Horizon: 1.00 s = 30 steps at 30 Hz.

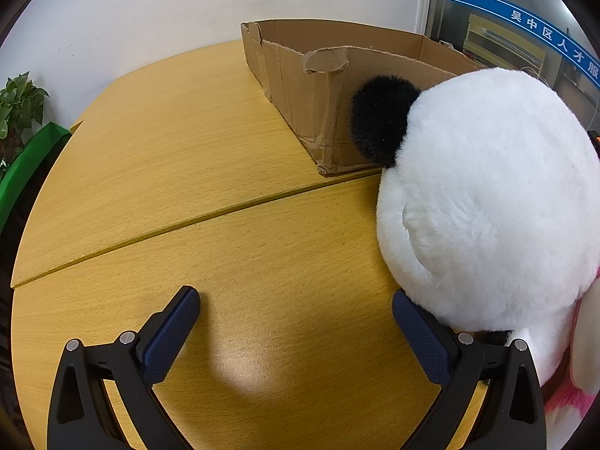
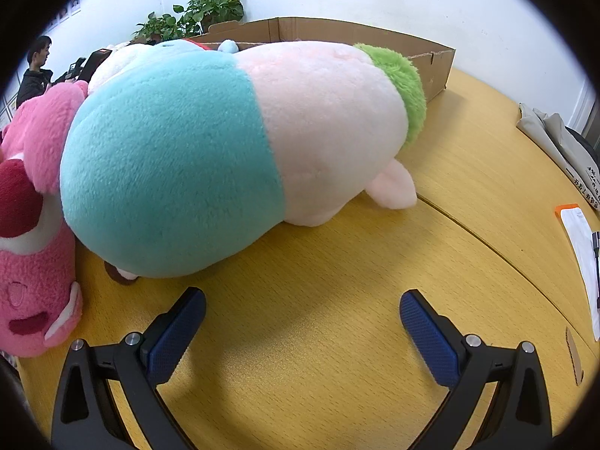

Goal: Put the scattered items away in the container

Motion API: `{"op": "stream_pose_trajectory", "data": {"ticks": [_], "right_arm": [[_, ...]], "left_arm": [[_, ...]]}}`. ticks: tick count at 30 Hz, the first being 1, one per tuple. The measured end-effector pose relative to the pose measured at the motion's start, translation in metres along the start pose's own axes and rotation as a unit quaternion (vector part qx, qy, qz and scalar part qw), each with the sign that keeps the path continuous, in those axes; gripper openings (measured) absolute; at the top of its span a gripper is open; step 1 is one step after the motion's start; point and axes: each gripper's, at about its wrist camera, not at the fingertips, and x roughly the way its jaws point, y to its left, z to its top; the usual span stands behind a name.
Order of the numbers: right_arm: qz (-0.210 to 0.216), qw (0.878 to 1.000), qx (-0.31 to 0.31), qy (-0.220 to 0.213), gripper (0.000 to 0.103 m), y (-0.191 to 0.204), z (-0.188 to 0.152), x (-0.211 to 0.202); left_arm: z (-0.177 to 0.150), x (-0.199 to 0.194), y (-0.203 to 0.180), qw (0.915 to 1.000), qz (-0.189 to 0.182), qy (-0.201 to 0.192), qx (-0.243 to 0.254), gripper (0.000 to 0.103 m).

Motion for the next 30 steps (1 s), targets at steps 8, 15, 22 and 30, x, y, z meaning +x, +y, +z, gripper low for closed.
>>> {"op": "stream_pose_trajectory", "data": {"ticks": [8, 15, 22, 30], "right_arm": [[0.000, 1.000, 0.000, 0.000, 0.103, 0.000, 0.000, 0.000], [0.000, 1.000, 0.001, 0.000, 0.103, -0.001, 0.001, 0.000], [-0.004, 1.000, 0.005, 0.000, 0.103, 0.000, 0.003, -0.002], [-0.033, 0.999, 0.040, 0.000, 0.102, 0.010, 0.006, 0.005]], "left_arm": [[-0.002, -0.001, -0.002, 1.0000, -0.003, 0.000, 0.003, 0.103], [-0.021, -0.016, -0.016, 0.9999, 0.008, 0.007, -0.006, 0.103], [-0.056, -0.140, -0.064, 0.9896, 0.085, -0.087, -0.076, 0.103], [-0.064, -0.218, -0.120, 0.9645, 0.124, -0.180, -0.148, 0.103]]}}
